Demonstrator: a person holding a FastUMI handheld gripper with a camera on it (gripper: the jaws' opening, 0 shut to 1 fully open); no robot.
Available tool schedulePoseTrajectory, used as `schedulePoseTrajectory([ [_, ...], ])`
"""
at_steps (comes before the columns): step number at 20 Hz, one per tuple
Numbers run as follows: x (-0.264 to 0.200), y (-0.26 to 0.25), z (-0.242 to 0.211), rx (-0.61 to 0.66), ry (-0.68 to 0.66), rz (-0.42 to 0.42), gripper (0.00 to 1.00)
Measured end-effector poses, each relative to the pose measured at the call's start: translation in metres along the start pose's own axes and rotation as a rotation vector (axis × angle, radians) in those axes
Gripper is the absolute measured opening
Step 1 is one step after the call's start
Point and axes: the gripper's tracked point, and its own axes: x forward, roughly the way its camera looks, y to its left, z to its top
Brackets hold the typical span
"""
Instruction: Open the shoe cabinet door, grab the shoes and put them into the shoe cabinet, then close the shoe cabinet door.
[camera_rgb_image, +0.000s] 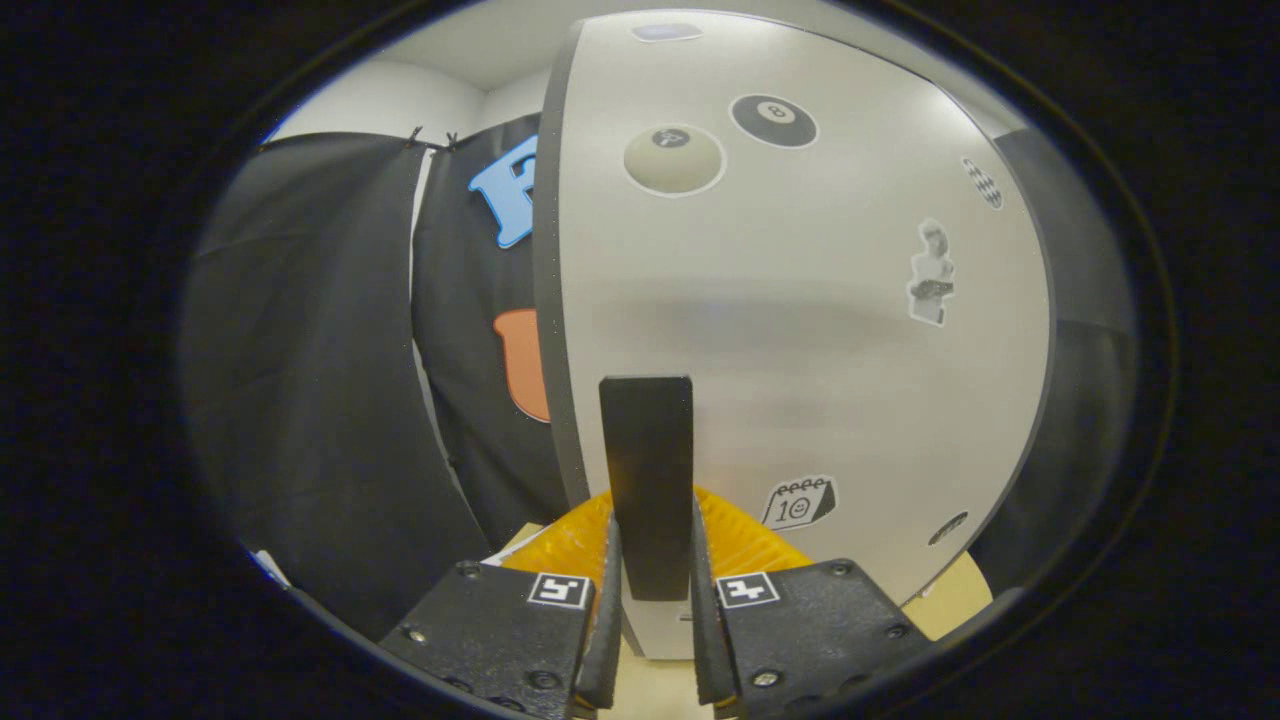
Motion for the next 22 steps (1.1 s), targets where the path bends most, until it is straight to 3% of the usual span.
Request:
schedulePoseTrajectory([
  [11,-0.056,-0.003,-0.007,-0.018,-0.032,0.093,0.29],
  [22,-0.089,-0.029,-0.015,0.022,-0.053,0.09,0.26],
])
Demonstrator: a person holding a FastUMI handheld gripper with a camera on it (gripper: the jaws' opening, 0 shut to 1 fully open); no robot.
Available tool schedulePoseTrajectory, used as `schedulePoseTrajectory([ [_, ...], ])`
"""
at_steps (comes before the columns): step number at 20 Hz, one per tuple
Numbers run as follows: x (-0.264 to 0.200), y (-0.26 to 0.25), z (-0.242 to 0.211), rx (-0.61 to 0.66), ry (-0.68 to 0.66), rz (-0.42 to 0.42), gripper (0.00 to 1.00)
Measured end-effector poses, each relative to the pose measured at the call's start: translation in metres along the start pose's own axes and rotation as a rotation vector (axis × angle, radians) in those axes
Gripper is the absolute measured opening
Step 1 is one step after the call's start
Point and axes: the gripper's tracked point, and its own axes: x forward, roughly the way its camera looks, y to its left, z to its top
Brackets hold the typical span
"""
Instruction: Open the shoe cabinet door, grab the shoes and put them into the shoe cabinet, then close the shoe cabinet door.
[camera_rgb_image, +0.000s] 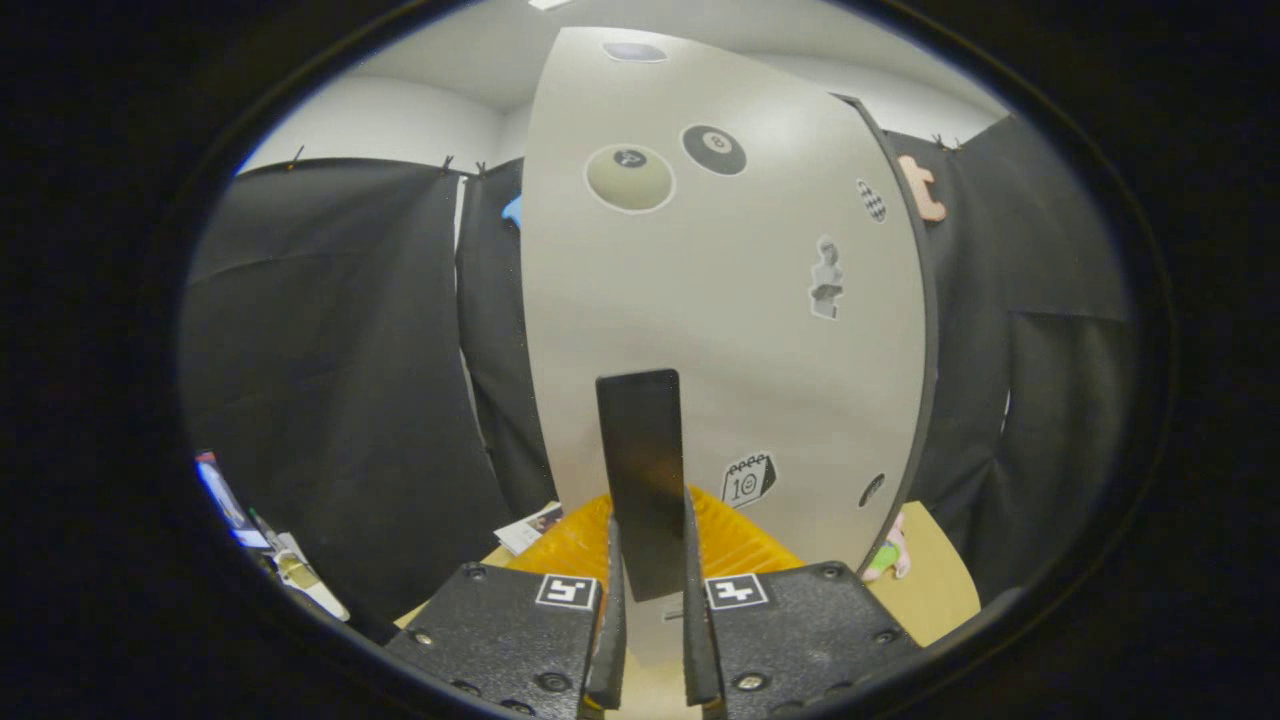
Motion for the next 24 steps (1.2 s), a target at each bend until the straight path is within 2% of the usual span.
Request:
schedulePoseTrajectory([
  [11,-0.045,-0.038,-0.005,-0.002,-0.006,-0.025,0.24],
  [17,-0.066,-0.067,-0.007,-0.002,0.005,-0.032,0.18],
  [24,-0.08,-0.124,-0.003,-0.067,-0.009,-0.142,0.05],
])
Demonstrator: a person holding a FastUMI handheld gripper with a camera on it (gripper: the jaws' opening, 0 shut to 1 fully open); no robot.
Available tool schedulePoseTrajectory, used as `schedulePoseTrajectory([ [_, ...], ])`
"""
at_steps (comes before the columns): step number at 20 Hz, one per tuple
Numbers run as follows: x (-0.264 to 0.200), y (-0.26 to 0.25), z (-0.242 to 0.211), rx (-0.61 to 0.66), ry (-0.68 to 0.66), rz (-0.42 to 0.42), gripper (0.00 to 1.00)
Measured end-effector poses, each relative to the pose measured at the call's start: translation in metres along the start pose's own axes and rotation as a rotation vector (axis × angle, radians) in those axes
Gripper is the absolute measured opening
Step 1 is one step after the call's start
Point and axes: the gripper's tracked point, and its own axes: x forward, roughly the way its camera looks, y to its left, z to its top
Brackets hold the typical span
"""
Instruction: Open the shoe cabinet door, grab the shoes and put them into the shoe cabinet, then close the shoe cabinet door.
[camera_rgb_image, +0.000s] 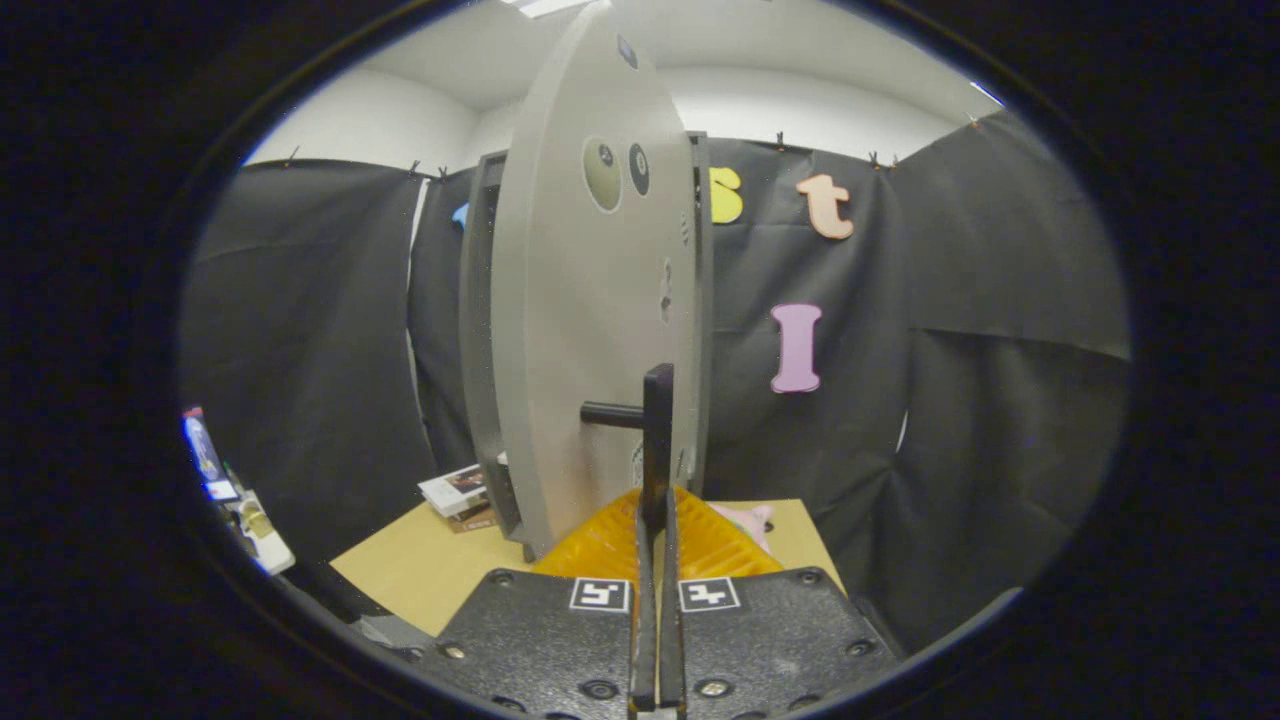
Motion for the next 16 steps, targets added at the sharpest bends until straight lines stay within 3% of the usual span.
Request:
schedulePoseTrajectory([
  [6,-0.001,-0.023,-0.003,0.04,0.002,-0.04,0.04],
  [10,-0.003,-0.011,-0.003,0.092,0.001,0.026,0.04],
  [16,-0.004,-0.021,-0.012,0.07,0.009,0.033,0.05],
])
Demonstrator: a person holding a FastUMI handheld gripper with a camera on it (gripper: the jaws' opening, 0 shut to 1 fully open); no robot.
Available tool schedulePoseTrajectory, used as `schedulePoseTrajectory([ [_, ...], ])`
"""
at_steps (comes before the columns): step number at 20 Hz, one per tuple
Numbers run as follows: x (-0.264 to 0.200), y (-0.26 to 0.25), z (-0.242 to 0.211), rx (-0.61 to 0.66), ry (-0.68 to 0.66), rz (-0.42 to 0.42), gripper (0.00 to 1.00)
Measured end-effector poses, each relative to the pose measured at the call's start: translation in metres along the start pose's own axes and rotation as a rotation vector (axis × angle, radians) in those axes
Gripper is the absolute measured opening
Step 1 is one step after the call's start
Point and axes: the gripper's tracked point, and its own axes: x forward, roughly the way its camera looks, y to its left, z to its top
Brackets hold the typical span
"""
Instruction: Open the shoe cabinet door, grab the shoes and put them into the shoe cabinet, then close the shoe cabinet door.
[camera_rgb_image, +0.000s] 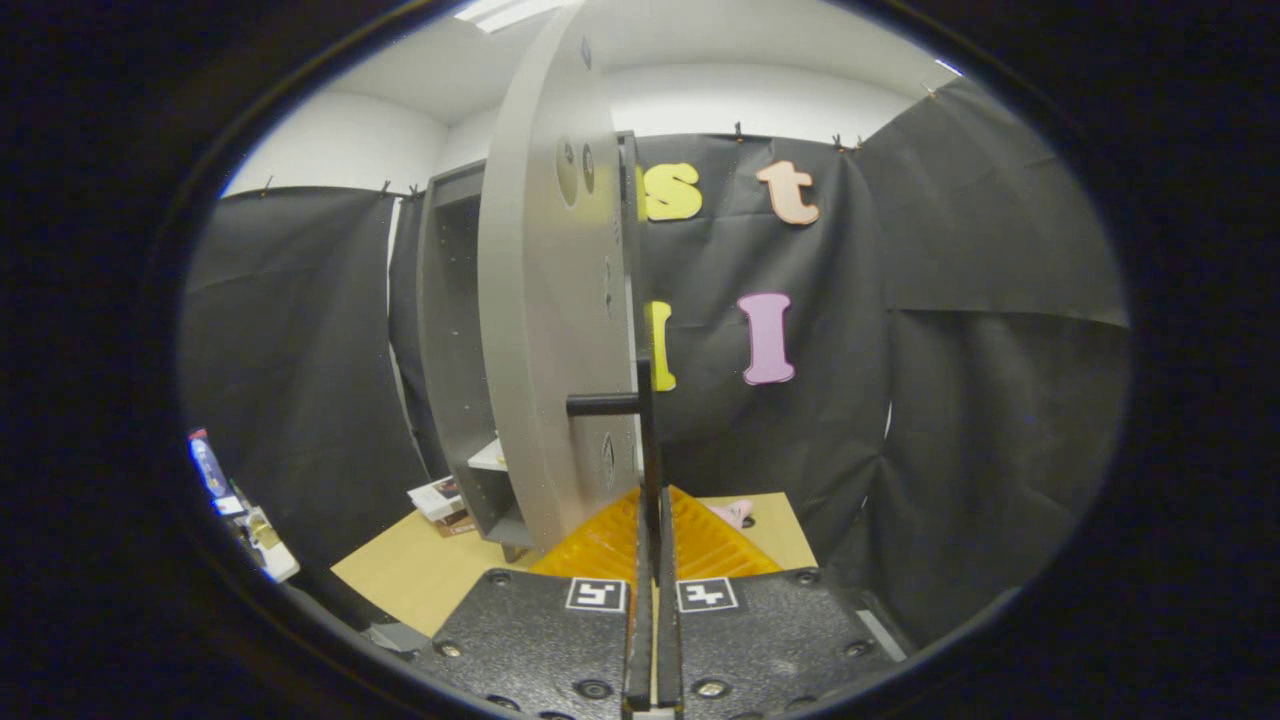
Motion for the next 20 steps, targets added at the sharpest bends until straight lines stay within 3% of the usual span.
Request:
schedulePoseTrajectory([
  [2,-0.01,-0.007,-0.007,0.004,0.004,-0.017,0.12],
  [3,-0.014,-0.011,-0.01,0.014,0.005,-0.037,0.23],
  [6,-0.031,-0.019,-0.02,0.032,0.008,-0.121,0.4],
  [7,-0.037,-0.023,-0.021,0.031,0.0,-0.148,0.55],
  [10,-0.051,-0.021,-0.03,0.03,-0.01,-0.22,0.78],
  [12,-0.059,-0.014,-0.041,0.004,-0.001,-0.251,0.99],
  [14,-0.062,-0.005,-0.052,-0.011,0.012,-0.256,1.0],
  [20,-0.053,0.045,-0.106,-0.028,0.114,-0.129,1.0],
])
